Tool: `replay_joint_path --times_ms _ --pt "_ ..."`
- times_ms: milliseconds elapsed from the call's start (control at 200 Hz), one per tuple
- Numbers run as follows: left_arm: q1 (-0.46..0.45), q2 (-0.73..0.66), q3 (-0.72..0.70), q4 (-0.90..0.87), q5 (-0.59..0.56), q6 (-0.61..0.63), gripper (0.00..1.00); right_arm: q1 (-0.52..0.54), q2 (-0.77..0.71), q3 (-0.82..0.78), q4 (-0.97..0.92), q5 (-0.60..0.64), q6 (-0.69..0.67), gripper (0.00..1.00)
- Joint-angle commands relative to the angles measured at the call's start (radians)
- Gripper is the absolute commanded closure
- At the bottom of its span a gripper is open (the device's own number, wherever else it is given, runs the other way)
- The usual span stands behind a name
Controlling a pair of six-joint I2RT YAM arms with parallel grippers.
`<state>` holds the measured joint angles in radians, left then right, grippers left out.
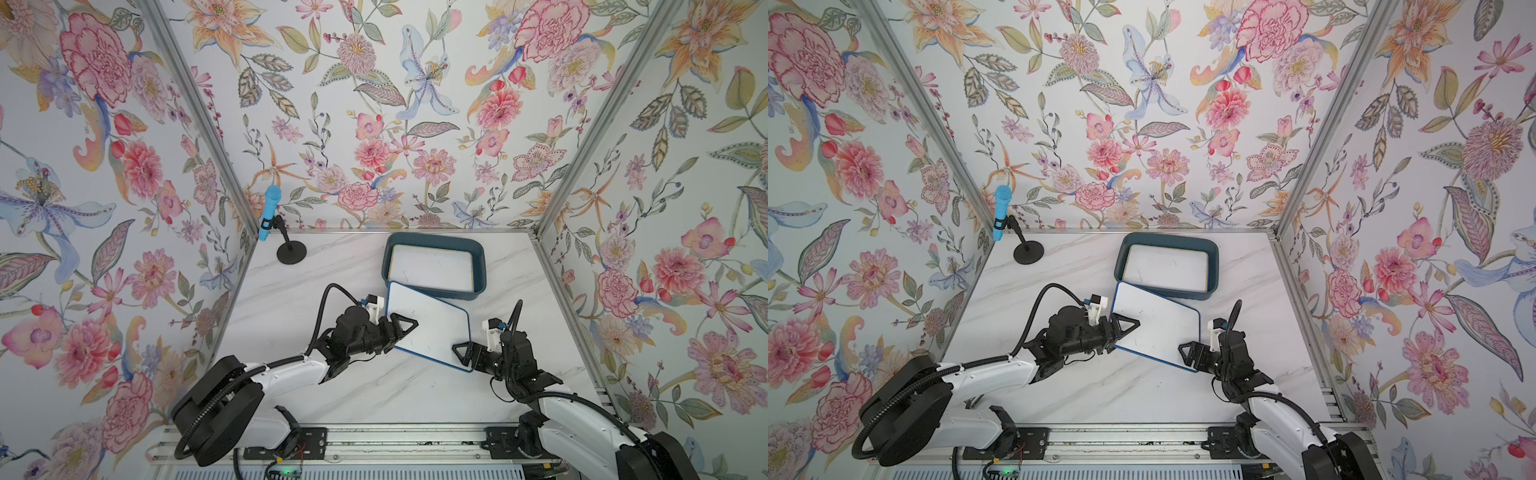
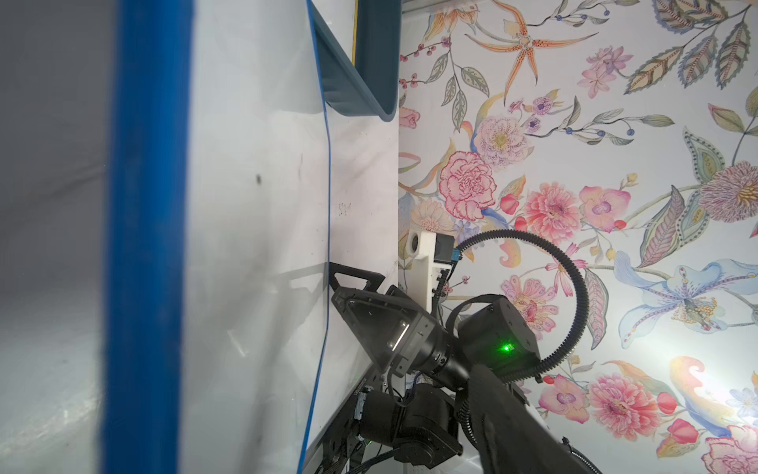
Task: Put the whiteboard into the storage box
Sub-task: Pick up the whiteboard at the center of the board.
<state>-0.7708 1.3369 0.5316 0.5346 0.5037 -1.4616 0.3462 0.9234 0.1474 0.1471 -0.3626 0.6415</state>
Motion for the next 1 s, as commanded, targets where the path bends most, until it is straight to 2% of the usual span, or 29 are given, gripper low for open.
replay_joint_path --times_ms 0,270,505,791,996 --pt "0.006 -0.028 0.02 -0.131 0.101 0.102 0.2 0.015 0.009 -0.051 -0.189 -0.256 0.017 0.15" --pt "0.156 -0.087 0.058 -0.427 0.167 0.347 0.2 0.008 0.035 -0.037 -0.201 -0.256 0.005 0.15" --pt "0.197 -0.071 0.101 -0.534 0.209 0.501 0.21 0.004 0.069 -0.022 -0.201 -0.248 0.0 0.15" --pt "0.315 -0.111 0.129 -0.686 0.263 0.714 0.2 0.0 0.114 0.005 -0.201 -0.249 -0.018 0.15" --pt "0.357 -0.096 0.153 -0.632 0.336 0.768 0.23 -0.001 0.134 0.011 -0.192 -0.257 -0.023 0.15"
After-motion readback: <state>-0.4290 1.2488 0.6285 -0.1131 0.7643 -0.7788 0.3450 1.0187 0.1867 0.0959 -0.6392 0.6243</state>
